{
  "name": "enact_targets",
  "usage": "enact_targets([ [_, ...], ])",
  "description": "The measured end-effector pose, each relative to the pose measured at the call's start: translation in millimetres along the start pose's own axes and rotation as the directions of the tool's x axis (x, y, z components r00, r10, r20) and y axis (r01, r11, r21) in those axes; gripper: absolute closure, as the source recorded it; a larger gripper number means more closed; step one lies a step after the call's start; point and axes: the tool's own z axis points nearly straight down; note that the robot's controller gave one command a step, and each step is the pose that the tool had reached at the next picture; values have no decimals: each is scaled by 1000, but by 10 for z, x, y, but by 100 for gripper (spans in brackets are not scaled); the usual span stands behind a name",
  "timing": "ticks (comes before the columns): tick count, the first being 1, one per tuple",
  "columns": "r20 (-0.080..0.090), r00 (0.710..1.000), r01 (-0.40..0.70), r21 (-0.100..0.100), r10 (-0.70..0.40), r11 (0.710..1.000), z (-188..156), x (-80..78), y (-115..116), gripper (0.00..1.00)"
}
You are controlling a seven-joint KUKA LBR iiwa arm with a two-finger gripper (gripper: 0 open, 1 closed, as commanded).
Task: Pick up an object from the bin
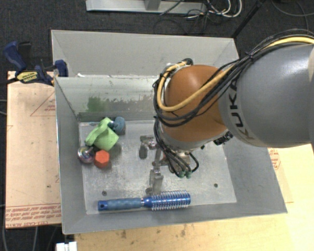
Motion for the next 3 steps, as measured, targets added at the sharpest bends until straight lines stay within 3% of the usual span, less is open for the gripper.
enact_targets([
  [1, -5, 988, 157, 0, -157, 988, 1196, 59, 152, 0],
  [2, -4, 988, 155, 0, -155, 988, 1168, 52, 149, 100],
  [3, 9, 974, 227, 0, -227, 974, -85, -92, 210, 100],
])
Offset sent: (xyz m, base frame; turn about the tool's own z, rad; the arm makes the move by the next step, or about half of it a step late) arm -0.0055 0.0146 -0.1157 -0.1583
